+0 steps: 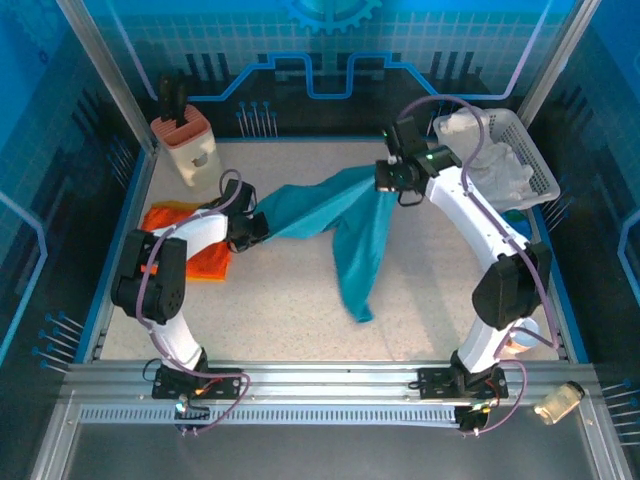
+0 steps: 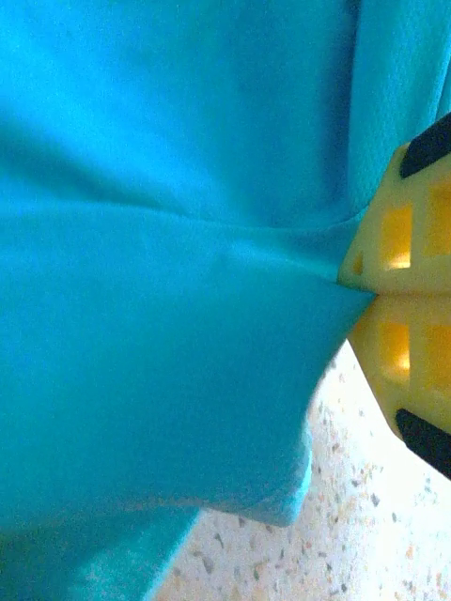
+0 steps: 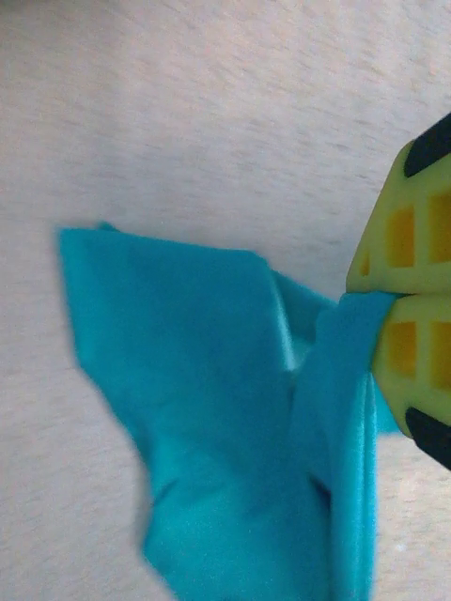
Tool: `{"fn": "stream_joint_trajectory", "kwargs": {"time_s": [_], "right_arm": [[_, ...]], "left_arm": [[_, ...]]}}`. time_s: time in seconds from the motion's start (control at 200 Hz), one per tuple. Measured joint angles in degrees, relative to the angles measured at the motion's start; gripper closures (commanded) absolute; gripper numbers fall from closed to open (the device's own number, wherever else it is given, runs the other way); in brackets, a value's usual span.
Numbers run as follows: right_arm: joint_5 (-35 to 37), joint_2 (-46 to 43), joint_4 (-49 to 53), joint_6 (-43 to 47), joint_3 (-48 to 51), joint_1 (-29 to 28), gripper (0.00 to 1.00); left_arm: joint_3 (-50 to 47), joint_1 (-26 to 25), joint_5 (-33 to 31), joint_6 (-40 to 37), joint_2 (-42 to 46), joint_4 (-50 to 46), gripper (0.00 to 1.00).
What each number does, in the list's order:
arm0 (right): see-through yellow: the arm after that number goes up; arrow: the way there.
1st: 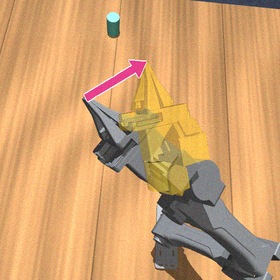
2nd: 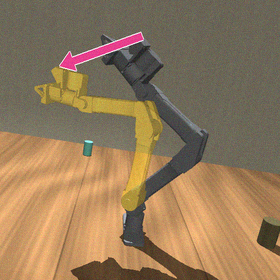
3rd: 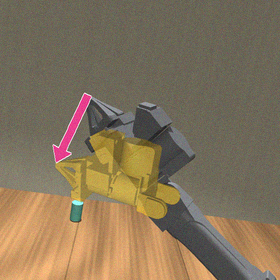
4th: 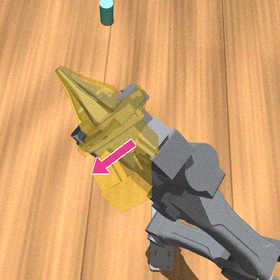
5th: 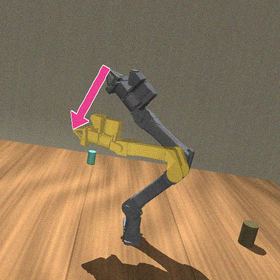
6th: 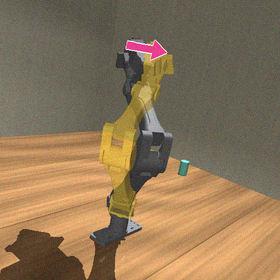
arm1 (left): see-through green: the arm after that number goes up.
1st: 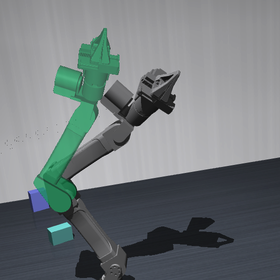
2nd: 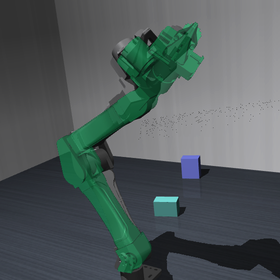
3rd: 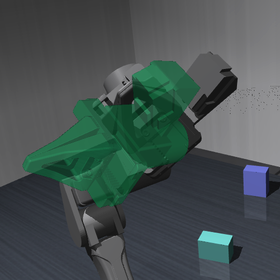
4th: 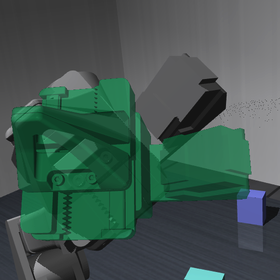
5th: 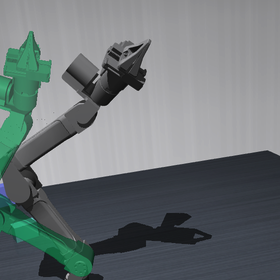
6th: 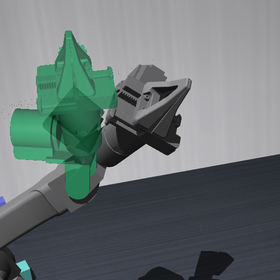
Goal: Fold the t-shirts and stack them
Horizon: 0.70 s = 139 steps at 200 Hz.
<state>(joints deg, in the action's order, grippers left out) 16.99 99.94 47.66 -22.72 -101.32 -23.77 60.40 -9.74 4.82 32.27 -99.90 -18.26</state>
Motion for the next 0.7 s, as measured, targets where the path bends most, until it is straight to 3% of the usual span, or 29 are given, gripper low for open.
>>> {"fn": "stream_joint_trajectory", "kwargs": {"time_s": [0.08,0.165,0.34,0.505,0.695], "right_arm": [[6.43,0.44,-1.42,5.35,-5.25,-3.93,1.0],[13.35,-1.86,-5.77,12.55,-4.0,-9.31,1.0],[26.01,-15.06,-11.67,18.91,18.88,-19.21,1.0],[19.52,-31.36,-7.17,7.39,42.4,-26.95,0.95],[8.68,-40.3,-5.27,-10.51,55.84,-38.49,0.85]], "left_arm": [[0.0,0.0,0.11,1.05,2.64,0.81,1.0],[-0.24,0.04,-0.76,1.53,5.79,0.76,1.0],[-4.28,0.2,-3.04,1.9,12.24,-0.04,1.0],[-10.45,0.2,-4.13,1.88,17.16,-2.36,1.0],[-14.32,0.2,-4.9,1.75,18.27,-3.8,1.0]]}}
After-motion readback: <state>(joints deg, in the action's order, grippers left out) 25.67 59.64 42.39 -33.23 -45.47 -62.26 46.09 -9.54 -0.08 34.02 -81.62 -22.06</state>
